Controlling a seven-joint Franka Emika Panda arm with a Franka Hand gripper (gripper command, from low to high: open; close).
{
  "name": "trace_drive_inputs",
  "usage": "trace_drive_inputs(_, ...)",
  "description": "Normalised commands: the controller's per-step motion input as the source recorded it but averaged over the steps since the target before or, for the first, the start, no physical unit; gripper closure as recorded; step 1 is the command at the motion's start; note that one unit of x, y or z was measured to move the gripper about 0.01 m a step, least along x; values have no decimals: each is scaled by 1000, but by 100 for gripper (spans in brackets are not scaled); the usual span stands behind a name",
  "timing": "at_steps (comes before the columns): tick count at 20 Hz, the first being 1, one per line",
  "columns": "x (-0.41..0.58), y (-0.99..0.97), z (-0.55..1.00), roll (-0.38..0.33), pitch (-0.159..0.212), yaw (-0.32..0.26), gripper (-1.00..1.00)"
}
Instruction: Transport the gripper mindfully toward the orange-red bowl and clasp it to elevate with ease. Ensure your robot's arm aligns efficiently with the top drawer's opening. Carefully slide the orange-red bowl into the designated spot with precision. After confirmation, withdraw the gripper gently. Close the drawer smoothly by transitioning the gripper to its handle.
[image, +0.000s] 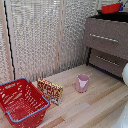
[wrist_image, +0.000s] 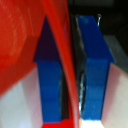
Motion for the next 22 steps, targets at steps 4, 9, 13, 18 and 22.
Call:
trace_drive_inputs(4, 0, 17, 5, -76, 20, 3, -100)
trace_drive_inputs(9, -29, 103, 45, -115, 24, 40, -100)
trace_drive_inputs(13, -75, 199, 71, -163, 18, 148, -100)
trace_drive_inputs(18, -135, -9, 30, -178, 0, 264, -100)
trace_drive_inputs(22, -111, -26, 0, -170, 6, 301, -100)
